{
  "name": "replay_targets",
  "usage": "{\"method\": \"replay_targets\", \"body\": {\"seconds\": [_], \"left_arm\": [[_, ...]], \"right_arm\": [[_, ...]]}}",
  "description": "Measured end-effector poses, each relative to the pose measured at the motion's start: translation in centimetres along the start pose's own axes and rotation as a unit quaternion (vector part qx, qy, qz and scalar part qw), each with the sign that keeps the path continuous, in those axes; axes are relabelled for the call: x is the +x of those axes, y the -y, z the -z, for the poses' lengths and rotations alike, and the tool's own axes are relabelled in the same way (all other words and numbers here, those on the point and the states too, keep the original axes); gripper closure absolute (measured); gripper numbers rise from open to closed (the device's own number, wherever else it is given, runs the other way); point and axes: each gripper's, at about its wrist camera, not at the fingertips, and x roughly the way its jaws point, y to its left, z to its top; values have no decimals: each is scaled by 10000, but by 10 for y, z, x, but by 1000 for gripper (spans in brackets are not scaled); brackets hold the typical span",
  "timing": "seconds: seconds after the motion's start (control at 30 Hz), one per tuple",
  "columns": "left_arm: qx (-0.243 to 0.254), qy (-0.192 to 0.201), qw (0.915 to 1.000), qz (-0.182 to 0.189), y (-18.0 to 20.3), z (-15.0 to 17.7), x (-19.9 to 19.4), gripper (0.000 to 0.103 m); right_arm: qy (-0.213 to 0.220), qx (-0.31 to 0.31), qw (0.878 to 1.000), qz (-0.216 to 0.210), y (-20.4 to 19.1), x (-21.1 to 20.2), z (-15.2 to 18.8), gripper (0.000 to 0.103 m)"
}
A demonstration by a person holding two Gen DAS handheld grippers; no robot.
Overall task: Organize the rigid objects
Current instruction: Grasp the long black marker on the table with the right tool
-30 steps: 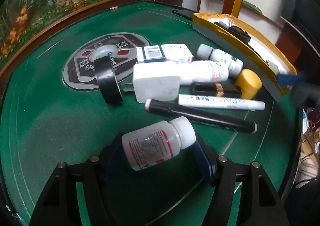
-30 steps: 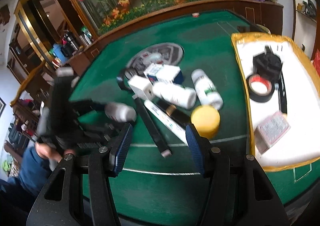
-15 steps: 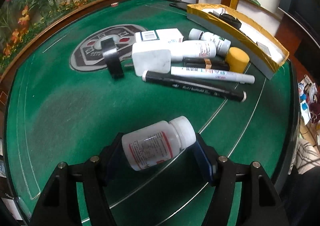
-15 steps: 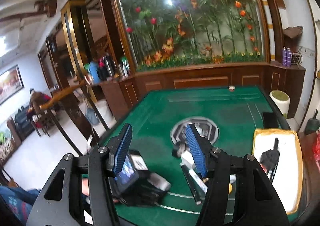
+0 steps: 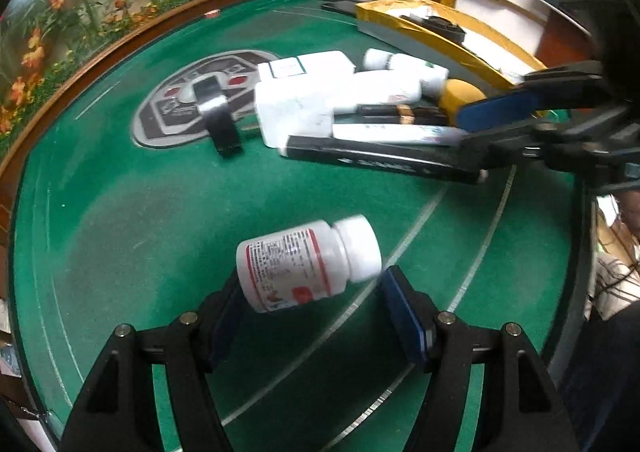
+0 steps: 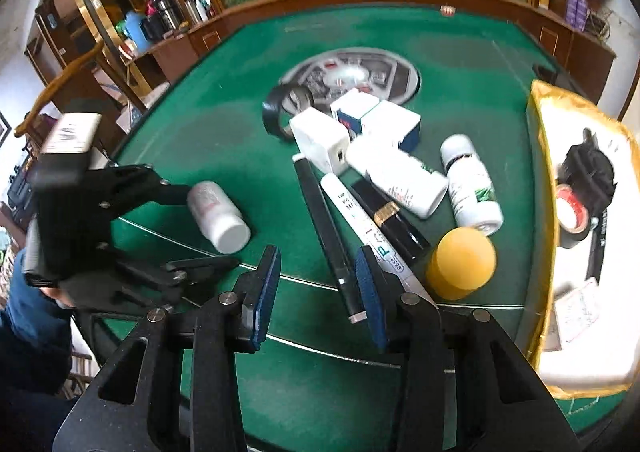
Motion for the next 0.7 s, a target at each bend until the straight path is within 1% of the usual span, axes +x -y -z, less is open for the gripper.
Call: {"method": "replay_targets", "body": {"seconds": [0.1,0.17,0.23,0.3,0.33,0.43,0.5,0.53,0.6,0.63,0.7], "left_arm": [[64,-38,9999,90,6,5,-4,34],[-161,-95,9998,90,3,7,-5,34],[-501,-82,9987,79,-3,5,-7,34],[-603,30,9982,-7,-5,3,-12,34],[-554,99,9983,-120,-4,1,-14,34],[-338,245,9986,-334,-6,-6,-19,34],[-151,214,9996,-141,-7,-10,-13,34],[-13,85,10000,-1,-5,-12,-4,34],[192,-71,9998,-27,1,-14,8,33],[154,15,9999,8,1,-14,9,33],[50,-39,10000,7,-1,-15,10,36]], "right_arm": [[-83,-58,9999,135,3,10,-4,64],[-143,-66,9998,137,4,17,-7,64],[-180,-103,9996,185,2,21,-9,64],[-210,-156,9994,246,1,28,-11,71],[-252,-191,9991,292,1,31,-11,75],[-320,-329,9981,400,-4,37,-10,78],[-308,-397,9977,466,-6,39,-9,81],[-297,-437,9972,537,-7,40,-8,83],[-283,-393,9974,529,-5,38,-7,84],[-278,-369,9976,513,-5,37,-7,84],[-271,-352,9976,524,-4,35,-4,84]]}}
